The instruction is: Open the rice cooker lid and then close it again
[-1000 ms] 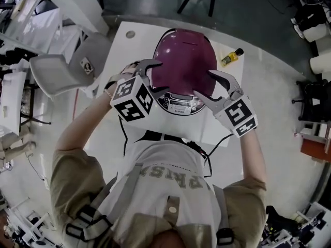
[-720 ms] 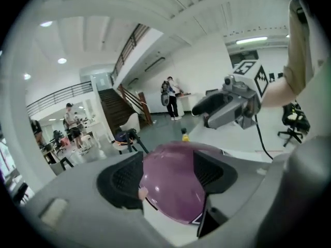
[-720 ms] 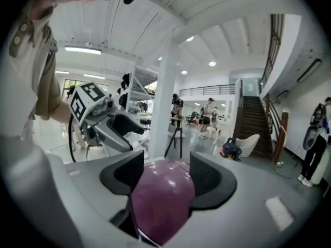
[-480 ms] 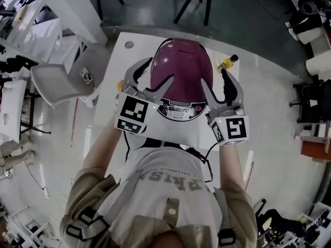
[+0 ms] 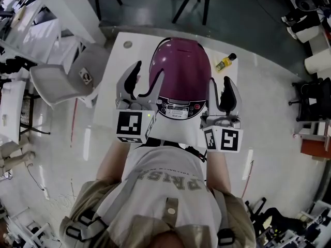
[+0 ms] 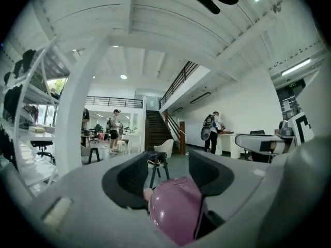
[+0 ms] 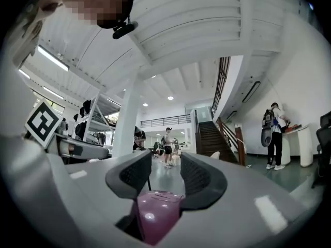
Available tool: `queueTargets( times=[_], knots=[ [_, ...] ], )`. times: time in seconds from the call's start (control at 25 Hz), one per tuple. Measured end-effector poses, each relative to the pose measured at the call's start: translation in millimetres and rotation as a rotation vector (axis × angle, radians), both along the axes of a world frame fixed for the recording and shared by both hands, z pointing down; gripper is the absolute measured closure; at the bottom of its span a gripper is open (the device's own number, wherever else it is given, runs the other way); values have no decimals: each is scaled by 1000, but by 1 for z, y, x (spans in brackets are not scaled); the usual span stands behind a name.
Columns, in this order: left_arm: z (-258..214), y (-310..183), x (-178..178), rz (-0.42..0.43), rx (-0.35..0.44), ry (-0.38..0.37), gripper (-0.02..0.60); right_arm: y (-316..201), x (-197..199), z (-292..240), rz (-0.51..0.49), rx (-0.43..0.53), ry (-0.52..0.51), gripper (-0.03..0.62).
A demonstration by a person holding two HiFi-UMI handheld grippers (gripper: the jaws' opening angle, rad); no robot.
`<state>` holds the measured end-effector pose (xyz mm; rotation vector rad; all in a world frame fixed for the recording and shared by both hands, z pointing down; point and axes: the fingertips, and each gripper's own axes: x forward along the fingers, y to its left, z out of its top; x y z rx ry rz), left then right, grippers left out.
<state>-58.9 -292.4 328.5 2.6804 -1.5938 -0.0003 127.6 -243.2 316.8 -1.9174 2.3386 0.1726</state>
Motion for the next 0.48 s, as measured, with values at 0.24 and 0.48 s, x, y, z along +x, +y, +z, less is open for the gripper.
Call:
queueTargets(
  times=[0.24,0.48],
  knots=[
    [-6,9,-9,-55,64,-15,414,8,1,0,34,10,31,502],
    [-5,18,-11,-40,74,11,471,13,-2,-1,41,25,53,542]
  ],
)
